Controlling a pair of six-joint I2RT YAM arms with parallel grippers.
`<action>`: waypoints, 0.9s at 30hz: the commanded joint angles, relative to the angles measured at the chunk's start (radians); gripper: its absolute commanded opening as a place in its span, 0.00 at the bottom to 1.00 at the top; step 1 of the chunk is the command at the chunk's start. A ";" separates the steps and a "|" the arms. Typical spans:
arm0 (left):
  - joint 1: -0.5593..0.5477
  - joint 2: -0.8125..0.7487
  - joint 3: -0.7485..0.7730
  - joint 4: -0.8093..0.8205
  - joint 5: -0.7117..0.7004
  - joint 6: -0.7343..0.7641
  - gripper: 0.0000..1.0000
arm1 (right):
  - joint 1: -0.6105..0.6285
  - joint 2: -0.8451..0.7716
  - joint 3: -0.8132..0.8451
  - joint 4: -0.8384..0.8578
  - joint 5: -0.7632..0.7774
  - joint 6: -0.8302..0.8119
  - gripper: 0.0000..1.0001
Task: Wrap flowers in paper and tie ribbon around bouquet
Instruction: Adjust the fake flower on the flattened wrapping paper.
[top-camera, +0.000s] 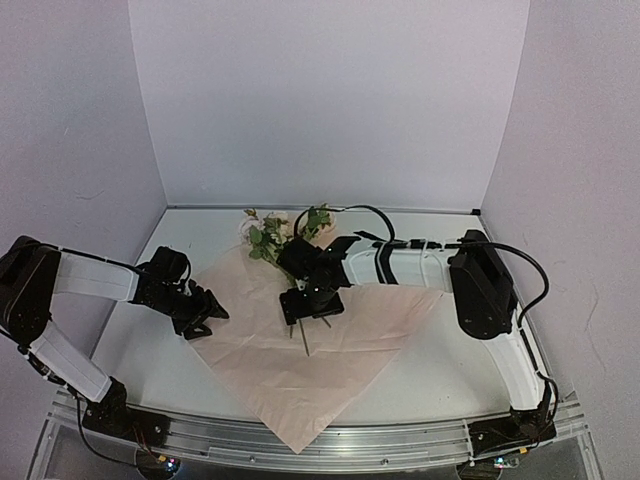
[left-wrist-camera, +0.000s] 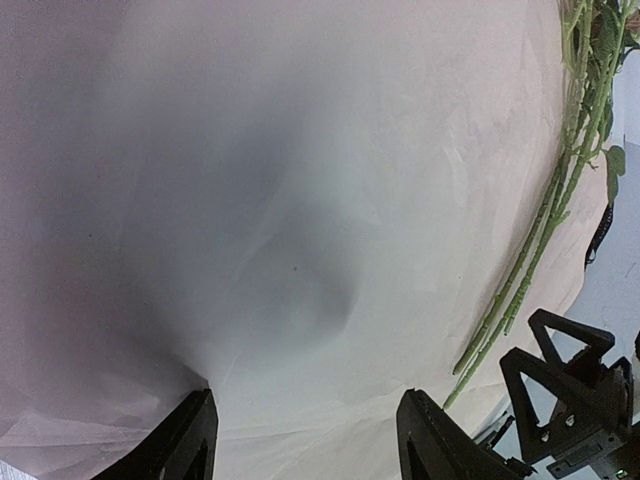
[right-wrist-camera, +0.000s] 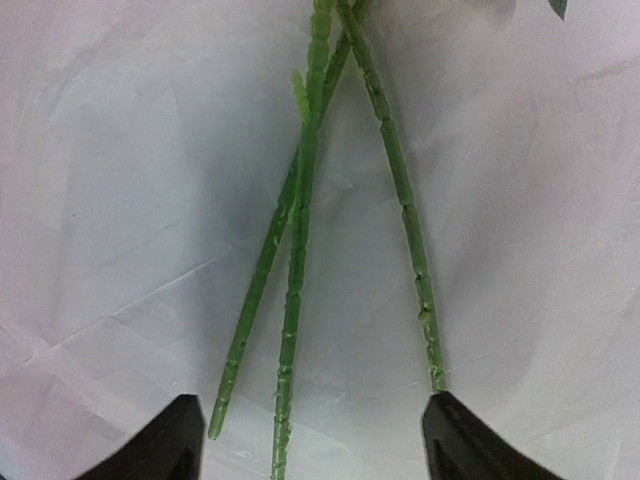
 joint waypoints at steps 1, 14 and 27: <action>-0.003 0.019 -0.005 0.004 -0.003 0.006 0.64 | 0.002 -0.014 0.036 -0.033 0.095 -0.077 0.97; -0.003 0.012 -0.003 -0.006 -0.004 0.016 0.64 | 0.002 0.157 0.221 -0.145 0.142 0.004 0.89; -0.003 0.006 0.001 -0.013 0.000 0.026 0.64 | 0.016 0.174 0.252 -0.223 0.089 0.091 0.33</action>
